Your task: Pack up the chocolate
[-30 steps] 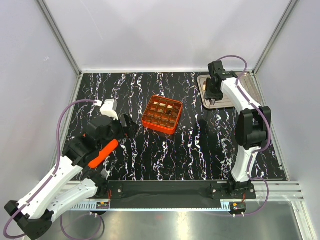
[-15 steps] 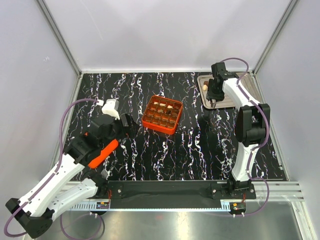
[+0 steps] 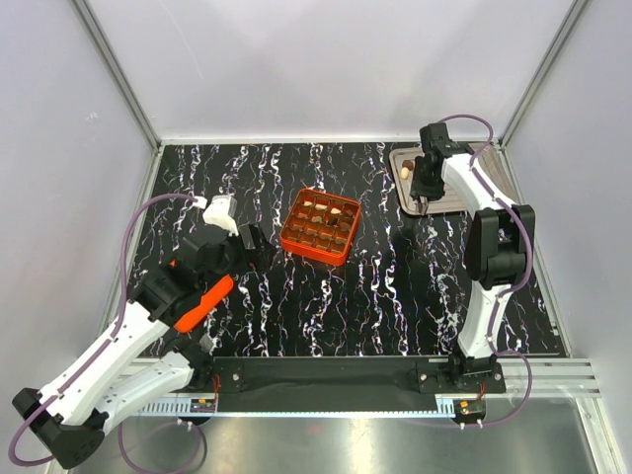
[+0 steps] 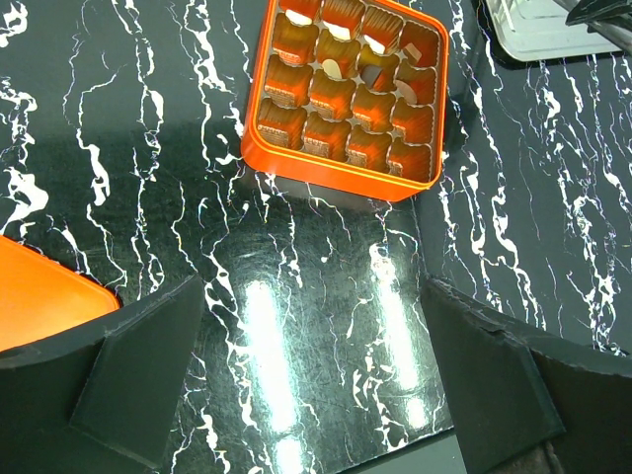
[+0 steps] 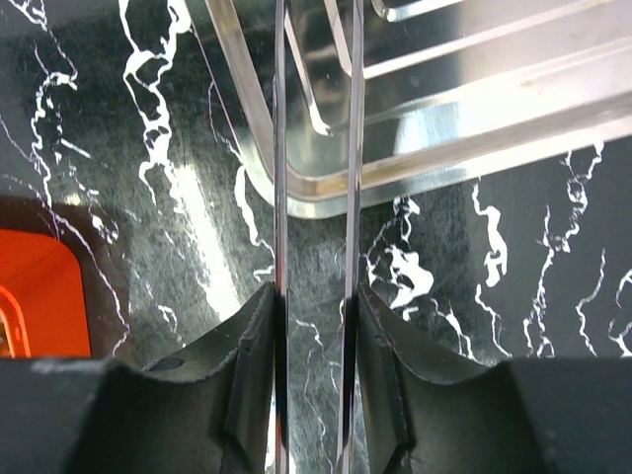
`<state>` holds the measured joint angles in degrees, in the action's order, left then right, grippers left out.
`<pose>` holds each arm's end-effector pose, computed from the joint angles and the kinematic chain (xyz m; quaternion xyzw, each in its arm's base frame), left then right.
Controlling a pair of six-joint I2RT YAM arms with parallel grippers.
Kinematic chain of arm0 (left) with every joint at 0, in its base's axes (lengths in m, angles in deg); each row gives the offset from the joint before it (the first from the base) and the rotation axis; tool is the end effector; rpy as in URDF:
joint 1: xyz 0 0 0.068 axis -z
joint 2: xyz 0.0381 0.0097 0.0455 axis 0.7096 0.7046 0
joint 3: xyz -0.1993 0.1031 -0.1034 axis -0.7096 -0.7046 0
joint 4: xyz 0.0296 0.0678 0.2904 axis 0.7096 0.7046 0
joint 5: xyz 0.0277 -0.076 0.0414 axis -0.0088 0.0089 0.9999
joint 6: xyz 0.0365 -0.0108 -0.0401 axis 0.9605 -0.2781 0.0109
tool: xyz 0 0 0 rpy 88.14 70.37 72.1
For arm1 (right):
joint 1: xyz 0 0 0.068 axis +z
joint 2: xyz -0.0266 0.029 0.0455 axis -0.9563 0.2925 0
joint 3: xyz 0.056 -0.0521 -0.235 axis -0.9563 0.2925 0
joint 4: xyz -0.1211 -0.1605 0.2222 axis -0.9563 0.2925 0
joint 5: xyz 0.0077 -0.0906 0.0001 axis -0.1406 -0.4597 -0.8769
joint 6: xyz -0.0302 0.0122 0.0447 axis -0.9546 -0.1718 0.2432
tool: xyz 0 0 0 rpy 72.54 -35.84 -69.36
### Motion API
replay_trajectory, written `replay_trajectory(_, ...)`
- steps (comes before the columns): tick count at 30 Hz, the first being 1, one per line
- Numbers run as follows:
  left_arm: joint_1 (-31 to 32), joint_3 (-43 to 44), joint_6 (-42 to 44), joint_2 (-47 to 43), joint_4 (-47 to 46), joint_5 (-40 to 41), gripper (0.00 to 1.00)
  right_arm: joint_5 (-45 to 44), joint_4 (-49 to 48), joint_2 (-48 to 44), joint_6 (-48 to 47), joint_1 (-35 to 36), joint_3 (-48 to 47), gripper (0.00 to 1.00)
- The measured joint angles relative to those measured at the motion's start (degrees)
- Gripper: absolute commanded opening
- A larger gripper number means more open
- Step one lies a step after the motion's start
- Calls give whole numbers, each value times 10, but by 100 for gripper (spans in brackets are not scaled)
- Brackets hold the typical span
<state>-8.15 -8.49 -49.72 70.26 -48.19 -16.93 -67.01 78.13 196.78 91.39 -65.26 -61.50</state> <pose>0.1852 -0.1299 0.3079 0.0020 0.8621 -0.1981 0.4664 0.4588 0.0576 0.2054 0.0618 0.9667 -0.0179 0.2475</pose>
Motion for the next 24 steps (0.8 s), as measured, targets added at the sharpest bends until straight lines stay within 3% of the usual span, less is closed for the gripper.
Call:
replay_trajectory(17,0,0,0,3,-2,1,99,41,40,-141,6,9,24,37)
replay_trajectory(24,0,11,0,-4,0,11,99,61,36,-156,32,148,11,37)
